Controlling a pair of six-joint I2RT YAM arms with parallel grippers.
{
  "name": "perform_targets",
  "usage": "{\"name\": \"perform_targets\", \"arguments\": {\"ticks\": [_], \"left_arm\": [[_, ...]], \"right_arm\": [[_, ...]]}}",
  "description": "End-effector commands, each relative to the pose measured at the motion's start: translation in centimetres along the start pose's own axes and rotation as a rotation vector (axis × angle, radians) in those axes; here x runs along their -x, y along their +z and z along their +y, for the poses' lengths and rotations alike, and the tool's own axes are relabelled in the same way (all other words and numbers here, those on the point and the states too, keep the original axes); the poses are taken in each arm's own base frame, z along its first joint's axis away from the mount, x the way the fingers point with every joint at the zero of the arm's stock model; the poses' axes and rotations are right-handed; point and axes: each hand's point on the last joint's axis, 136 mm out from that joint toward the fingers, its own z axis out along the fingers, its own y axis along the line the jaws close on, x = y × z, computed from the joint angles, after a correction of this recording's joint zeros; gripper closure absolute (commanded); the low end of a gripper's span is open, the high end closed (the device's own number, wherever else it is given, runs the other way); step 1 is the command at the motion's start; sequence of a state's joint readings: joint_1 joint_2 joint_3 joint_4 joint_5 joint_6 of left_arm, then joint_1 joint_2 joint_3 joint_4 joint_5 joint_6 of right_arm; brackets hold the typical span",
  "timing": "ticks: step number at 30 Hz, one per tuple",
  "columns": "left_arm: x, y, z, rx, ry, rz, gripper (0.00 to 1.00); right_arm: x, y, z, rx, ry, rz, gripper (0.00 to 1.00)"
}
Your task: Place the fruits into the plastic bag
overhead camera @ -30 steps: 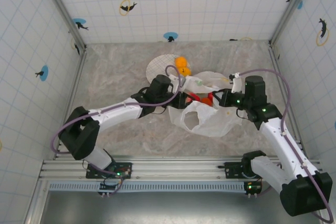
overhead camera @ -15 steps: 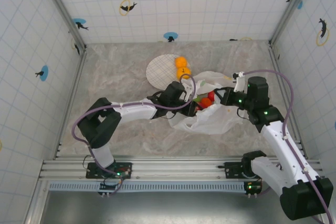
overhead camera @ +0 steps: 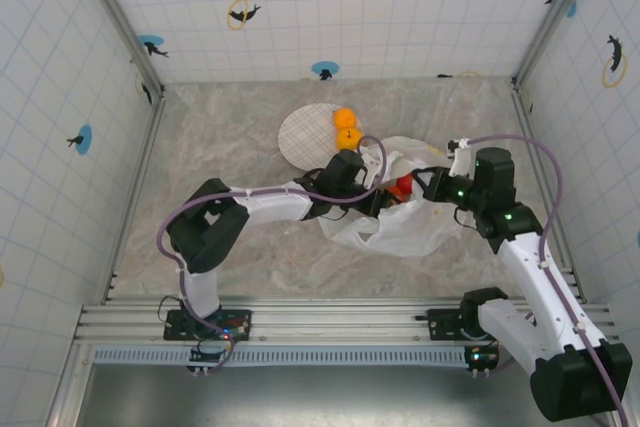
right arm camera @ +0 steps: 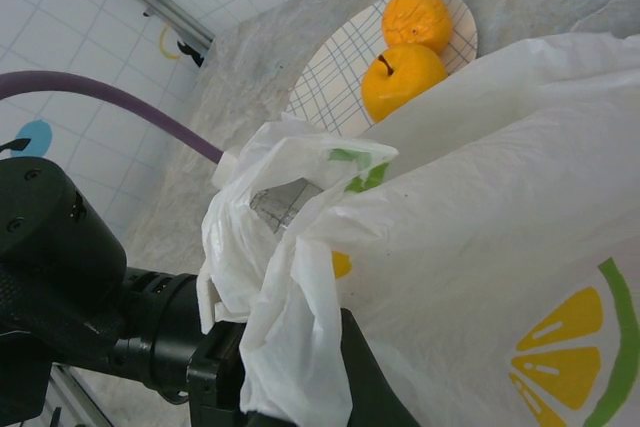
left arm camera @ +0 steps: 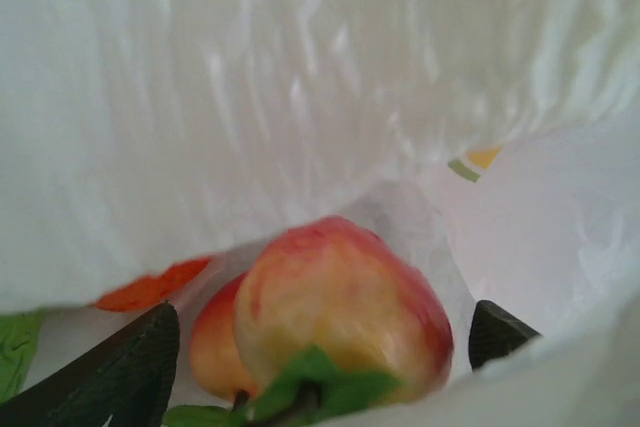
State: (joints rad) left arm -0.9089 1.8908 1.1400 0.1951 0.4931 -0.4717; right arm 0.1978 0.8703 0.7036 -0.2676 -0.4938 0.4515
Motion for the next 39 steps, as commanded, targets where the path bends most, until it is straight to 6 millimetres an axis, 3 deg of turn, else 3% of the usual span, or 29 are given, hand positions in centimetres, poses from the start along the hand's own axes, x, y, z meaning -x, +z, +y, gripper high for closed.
{"name": "perform_targets", "arguments": {"ticks": [1,11,16,19,25,30,36,39], "left_arm": [[1.2,-1.2,-0.9,-0.001,0.05,-0.014,0.2],[1.7,-3.9,-0.7,0.006,0.059,-0.046,0.11],[1.6,-6.3,-0.2,0.034,0.054,-0.069,0.1],[0.9,-8.3,0.1,0.064,0.06,-0.076,0.11],[-2.2,-12.6,2.2,0.194,0.058,-0.068,0.12],[-3.3,-16.0,3.9,0.286,0.025,-0.111,0.12],[-1.1,-19.4,4.7,0.346,-0.006,-0.235,0.12],[0.6,-20.5,6.3,0.411,-0.034,-0.287,0.1]], "right_arm": [[-0.1,-0.4,-0.5,-0.009,-0.006,-0.009,1.0],[0.0,-0.8,-1.0,-0.023,0.0,-0.012,1.0],[0.1,-1.0,-1.4,-0.045,-0.012,-0.008,1.0],[0.2,-1.1,-1.8,-0.058,-0.01,-0.009,1.0],[0.3,-1.0,-2.4,-0.078,0.005,-0.01,1.0],[0.7,-1.2,-3.7,-0.146,0.024,-0.032,1.0],[2.5,-3.5,-7.2,-0.331,0.081,-0.113,1.0],[2.8,-4.8,-9.3,-0.433,0.11,-0.131,1.0]]}}
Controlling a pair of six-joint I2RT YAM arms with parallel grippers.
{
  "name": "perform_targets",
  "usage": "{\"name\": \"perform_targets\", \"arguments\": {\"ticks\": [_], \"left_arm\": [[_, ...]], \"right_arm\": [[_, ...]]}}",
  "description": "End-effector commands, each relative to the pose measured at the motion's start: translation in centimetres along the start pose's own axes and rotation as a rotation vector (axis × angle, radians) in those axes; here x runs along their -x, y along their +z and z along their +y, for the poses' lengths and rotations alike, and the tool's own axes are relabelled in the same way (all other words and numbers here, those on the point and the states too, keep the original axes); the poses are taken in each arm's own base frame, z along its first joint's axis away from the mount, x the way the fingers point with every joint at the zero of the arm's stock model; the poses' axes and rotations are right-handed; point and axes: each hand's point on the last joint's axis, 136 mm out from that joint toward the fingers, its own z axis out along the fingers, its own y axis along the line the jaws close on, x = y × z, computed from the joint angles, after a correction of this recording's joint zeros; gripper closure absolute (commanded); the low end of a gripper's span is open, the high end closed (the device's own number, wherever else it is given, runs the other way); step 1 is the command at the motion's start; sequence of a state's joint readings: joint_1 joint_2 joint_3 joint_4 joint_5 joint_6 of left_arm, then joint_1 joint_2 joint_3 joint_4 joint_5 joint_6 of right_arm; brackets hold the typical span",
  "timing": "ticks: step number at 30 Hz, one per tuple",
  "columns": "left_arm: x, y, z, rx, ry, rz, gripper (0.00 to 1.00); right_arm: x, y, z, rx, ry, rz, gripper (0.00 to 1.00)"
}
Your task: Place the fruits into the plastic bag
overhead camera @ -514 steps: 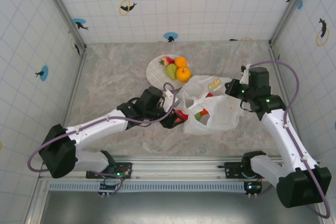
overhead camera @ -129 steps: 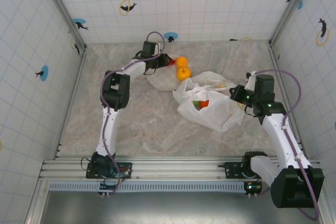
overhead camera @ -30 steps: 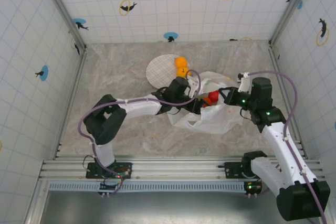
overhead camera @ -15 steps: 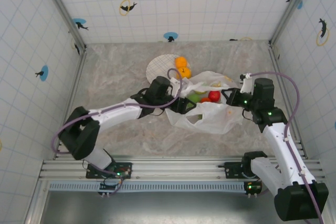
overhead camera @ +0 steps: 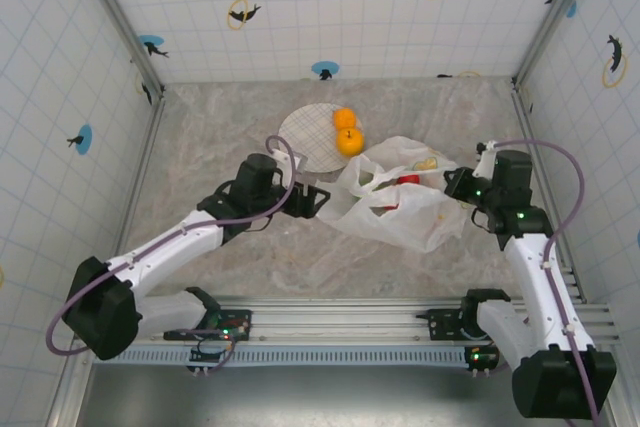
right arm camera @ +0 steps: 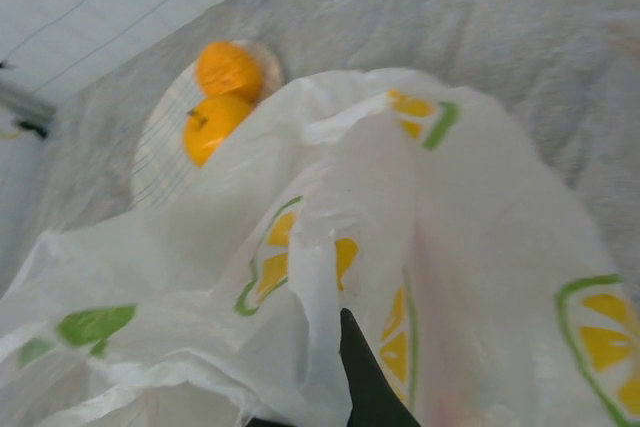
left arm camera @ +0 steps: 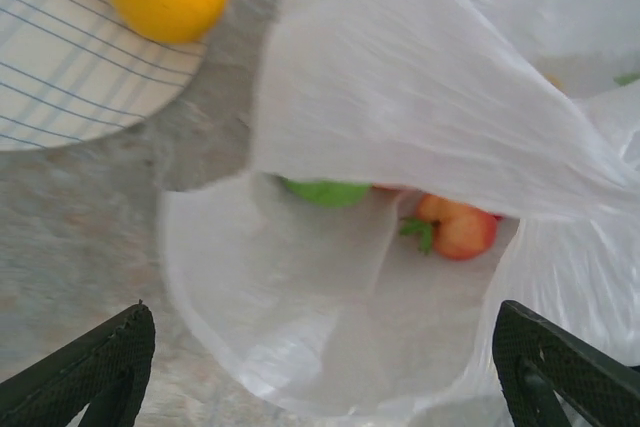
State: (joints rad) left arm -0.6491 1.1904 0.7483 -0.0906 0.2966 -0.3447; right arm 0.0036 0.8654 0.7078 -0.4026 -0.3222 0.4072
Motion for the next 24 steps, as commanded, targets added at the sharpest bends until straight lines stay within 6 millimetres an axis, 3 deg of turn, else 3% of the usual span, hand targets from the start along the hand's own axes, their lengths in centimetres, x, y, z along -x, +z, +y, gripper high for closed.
{"name": "perform_targets", "arguments": {"ticks": [1,6,9,16,24], "left_arm": [[2.4,-0.3,2.1,0.092,-0.04,-0.057,0.1],[5.5,1.8,5.2,0.197,-0.089,-0.093,0.11],[6.9,4.4,6.1,0.218,-0.075,-0.07,0.11],[8.6,10.7,7.8,0.22,-0.055,-0.008,0.06],[9.2,16.8,8.6,0.163,-0.069,0.037,0.04]], "right_arm": [[1.9,-1.4,-2.1,-0.131,0.017,-0.058,1.0],[1.7,-1.3,-4.8,-0.209,0.067,-0.056,1.0],[1.8,-1.2,-4.9,-0.2,0.082,-0.058,1.0],[2.2,-1.1,-3.9,-0.139,0.089,-0.073,1.0],[2.7,-1.2,0.0,0.07,0.062,-0.098,1.0]]}}
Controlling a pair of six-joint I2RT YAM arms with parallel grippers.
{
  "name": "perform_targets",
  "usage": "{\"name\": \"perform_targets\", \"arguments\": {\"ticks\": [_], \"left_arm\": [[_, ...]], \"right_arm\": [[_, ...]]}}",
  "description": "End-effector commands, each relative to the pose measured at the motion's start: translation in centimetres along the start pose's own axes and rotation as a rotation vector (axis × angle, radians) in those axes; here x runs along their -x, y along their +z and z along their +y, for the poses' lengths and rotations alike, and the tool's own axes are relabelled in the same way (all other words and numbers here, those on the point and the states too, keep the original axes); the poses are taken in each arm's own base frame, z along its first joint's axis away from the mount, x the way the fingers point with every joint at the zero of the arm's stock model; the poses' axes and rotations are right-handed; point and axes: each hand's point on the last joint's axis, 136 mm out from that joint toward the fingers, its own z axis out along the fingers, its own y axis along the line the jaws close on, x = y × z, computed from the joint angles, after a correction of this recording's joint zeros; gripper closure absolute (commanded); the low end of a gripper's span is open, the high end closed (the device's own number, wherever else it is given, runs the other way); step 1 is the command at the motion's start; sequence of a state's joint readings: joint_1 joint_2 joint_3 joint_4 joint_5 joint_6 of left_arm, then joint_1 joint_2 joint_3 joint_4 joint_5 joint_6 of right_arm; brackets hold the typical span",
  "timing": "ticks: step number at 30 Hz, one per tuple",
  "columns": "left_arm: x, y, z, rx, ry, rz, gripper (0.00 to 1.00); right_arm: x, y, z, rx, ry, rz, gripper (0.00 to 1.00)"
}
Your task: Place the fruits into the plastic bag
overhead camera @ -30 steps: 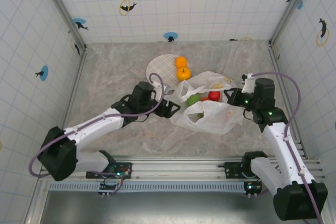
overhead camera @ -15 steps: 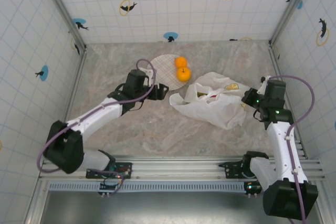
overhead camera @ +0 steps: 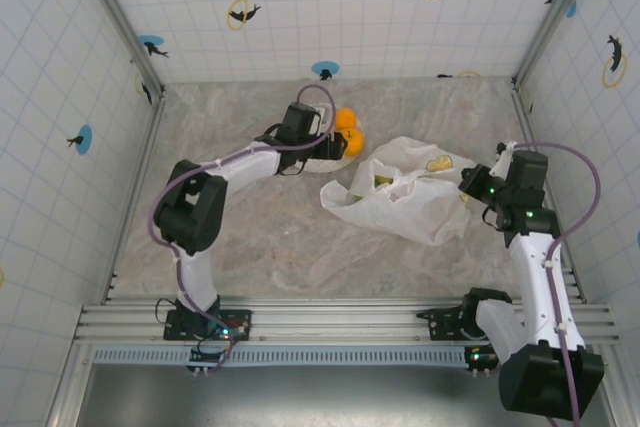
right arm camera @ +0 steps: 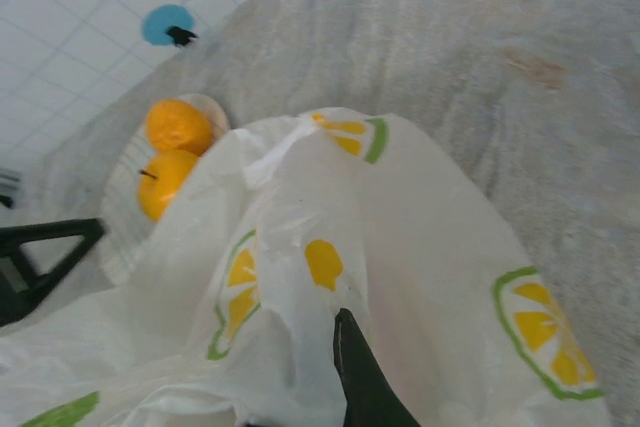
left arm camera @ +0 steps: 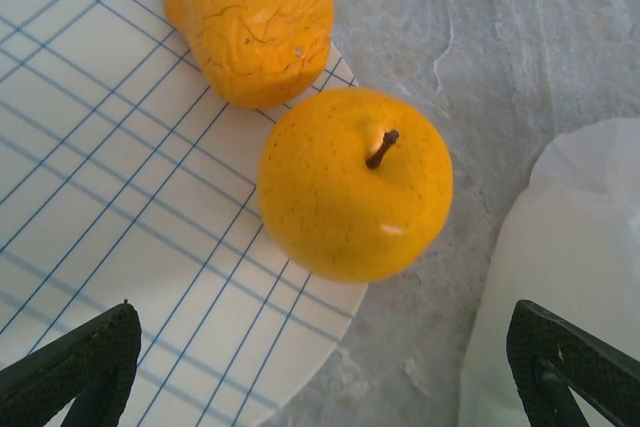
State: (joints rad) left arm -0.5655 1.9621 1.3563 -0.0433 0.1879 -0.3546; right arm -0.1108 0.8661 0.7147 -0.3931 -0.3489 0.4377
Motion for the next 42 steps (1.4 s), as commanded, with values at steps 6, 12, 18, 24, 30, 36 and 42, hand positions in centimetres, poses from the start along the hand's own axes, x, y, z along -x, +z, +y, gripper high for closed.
{"name": "perform_targets", "arguments": {"ticks": [6,12,18,24,30,36,42], "left_arm": [[0.7,4.3,-1.3,-0.072,0.011,0.044,0.03],[0.8,6.7,-1.5,-0.072,0.015,0.066,0.02],[0.8,8.9,-1.2,-0.037,0.017,0.097,0.06],[1.4,8.9,-1.4,-0.036,0.002,0.085,0.18],[1.7,7.9,-1.7,-0.042,0.004,0.079,0.35],[2.8,4.4,-2.6,-0.049,0.023,0.025,0.48],[2.2,-0.8,-2.5,-0.038,0.026,-0.033,0.51]], "right_arm": [[0.0,-0.4,3.0,0.139,-0.042,-0.016,1.0],[-0.4,-0.2,3.3,0.148,-0.049,0.0,1.0],[-1.1,-0.1,4.2,0.172,-0.059,0.019,1.0],[-1.4,-0.2,4.9,0.177,-0.082,0.027,1.0],[-1.4,-0.2,5.7,0.191,-0.099,0.028,1.0],[-1.6,-0.3,6.8,0.214,-0.123,0.033,1.0],[-1.4,-0.4,7.0,0.201,-0.134,0.02,1.0]]}}
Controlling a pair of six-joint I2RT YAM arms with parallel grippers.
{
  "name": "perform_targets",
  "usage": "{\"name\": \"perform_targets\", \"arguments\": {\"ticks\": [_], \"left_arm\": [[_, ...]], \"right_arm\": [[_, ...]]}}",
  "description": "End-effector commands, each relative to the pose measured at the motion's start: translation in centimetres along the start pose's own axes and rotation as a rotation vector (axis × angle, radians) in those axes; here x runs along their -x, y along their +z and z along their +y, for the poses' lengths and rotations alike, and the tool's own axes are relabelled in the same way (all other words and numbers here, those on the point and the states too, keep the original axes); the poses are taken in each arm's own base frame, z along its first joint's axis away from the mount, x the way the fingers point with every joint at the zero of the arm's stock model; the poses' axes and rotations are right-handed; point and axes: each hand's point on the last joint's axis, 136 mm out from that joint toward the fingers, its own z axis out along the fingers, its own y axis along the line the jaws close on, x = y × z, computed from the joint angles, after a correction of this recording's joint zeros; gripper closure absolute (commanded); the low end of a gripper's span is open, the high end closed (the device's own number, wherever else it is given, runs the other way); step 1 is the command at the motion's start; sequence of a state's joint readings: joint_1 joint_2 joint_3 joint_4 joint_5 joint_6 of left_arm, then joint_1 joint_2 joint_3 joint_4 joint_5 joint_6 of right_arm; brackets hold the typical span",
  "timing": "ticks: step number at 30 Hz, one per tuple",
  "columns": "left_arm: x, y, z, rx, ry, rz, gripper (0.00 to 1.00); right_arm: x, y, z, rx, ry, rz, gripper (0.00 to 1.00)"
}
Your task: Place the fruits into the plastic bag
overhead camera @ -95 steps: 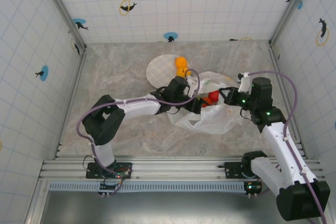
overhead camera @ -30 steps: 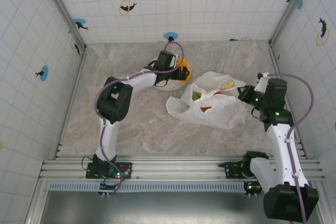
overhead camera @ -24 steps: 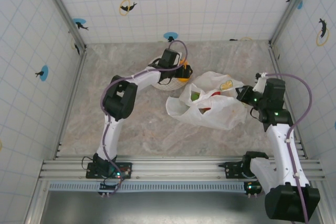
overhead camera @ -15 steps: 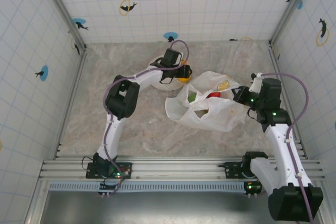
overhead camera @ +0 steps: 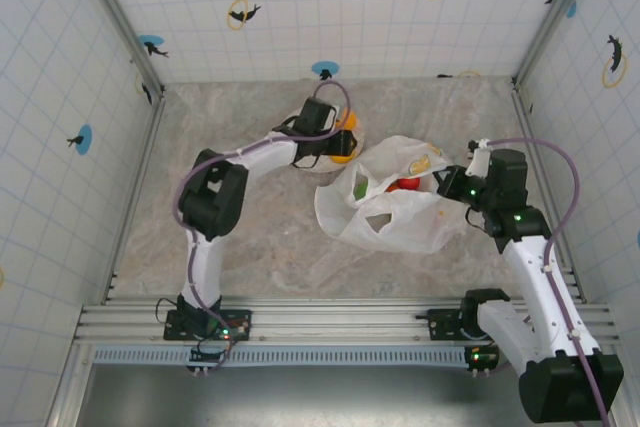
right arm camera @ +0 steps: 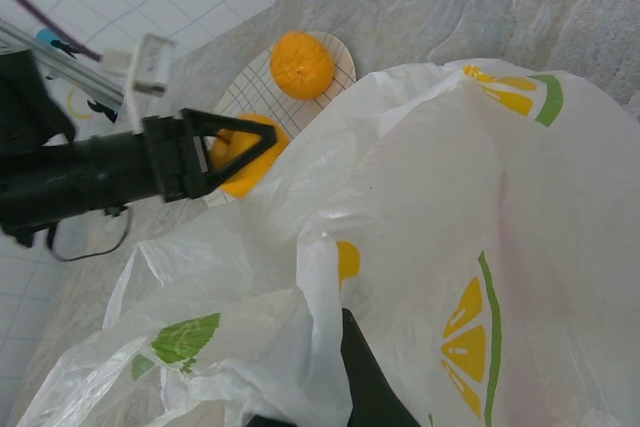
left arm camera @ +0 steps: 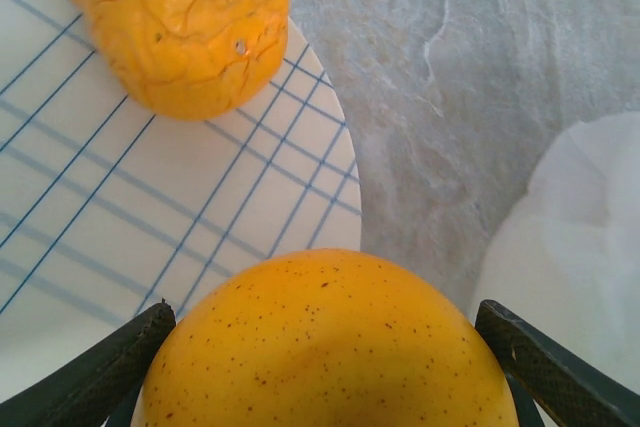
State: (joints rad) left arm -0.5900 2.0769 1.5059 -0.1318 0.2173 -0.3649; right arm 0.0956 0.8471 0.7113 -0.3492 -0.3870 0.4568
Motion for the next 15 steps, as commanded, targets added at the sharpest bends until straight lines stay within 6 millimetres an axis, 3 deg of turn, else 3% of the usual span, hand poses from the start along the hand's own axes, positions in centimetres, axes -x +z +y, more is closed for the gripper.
{"name": "perform_targets", "arguments": {"ticks": [1,7,11,15], "left_arm": [[1.9,-4.5,-1.1,-0.007,0.032,-0.112,0.52],[-1.1,-10.9,-0.3,-0.012,0.01,-0.142,0.52],[-5.7,-14.7,-0.6,-0.048,0.017,-0.094,0.52],[-10.5,-16.6,-1.4,-0.128,0.002,-0.03,0.52]], "right_arm": [[1.5,-0.6,0.9,0.007,-0.03,-0.059,1.0],[1.9,-0.6,1.6,0.016,-0.037,-0.069,1.0],[1.8,-0.4,2.0,0.025,-0.04,-0.07,1.0],[1.9,-0.1,2.2,0.03,-0.044,-0.07,1.0]]}}
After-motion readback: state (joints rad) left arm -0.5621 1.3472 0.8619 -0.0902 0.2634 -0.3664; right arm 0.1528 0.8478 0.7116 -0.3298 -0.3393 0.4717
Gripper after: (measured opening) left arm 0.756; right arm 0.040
